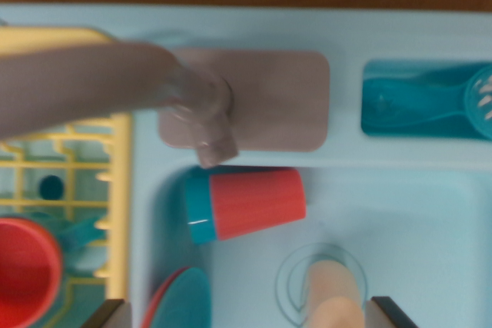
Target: Pick detergent from the sink
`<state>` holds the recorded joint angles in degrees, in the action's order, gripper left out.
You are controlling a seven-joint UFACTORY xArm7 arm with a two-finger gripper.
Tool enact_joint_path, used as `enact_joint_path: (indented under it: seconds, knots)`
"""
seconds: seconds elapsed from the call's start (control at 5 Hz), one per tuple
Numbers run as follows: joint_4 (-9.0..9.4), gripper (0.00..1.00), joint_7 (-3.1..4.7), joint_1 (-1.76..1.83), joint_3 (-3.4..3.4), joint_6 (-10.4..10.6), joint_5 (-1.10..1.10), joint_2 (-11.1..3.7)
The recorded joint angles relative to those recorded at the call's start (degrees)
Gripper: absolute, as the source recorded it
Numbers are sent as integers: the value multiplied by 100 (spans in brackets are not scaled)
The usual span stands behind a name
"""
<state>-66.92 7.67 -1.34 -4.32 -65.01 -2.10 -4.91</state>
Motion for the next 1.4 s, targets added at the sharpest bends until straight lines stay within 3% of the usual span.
enact_joint_path:
  seconds: [0.2, 0.4, 0.6, 0.8, 1.0, 1.2, 1.4]
  knots:
    - [0, 0, 0, 0, 0, 0, 0, 0]
    - [232, 0, 111, -33, -38, 250, -9, -62]
    - [232, 0, 111, -33, -38, 250, -9, -62]
    - [466, 0, 223, -67, -76, 501, -17, -125]
    - [466, 0, 223, -67, -76, 501, -17, -125]
    - [688, 0, 329, -98, -112, 740, -26, -184]
    - [688, 0, 329, -98, -112, 740, -26, -184]
